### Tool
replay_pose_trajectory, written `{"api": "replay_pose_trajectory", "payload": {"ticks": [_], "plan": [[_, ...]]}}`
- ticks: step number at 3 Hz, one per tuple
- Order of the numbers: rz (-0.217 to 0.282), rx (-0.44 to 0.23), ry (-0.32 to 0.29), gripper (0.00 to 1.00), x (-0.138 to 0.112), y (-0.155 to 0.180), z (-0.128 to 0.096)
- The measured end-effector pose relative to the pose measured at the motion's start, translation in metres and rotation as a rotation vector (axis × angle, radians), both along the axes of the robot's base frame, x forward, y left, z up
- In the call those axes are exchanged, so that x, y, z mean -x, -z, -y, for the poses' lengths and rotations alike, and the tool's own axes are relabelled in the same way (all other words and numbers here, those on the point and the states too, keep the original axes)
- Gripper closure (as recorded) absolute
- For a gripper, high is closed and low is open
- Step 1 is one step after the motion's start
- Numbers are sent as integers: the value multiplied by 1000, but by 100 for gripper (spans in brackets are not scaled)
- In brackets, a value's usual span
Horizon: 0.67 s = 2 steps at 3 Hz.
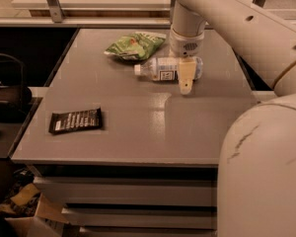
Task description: Move blue plastic bottle near rxbar chocolate
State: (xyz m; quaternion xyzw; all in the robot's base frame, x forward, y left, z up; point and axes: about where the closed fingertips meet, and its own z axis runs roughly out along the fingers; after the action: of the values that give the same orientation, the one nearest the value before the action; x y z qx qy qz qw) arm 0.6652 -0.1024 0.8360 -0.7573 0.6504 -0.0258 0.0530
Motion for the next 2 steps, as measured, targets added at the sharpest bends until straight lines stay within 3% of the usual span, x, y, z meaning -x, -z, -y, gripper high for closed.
{"api": "replay_pose_trajectory", "payload": {"ticks": [2], "plan": [[6,-3,-3,67,-15,-10,-1]]}}
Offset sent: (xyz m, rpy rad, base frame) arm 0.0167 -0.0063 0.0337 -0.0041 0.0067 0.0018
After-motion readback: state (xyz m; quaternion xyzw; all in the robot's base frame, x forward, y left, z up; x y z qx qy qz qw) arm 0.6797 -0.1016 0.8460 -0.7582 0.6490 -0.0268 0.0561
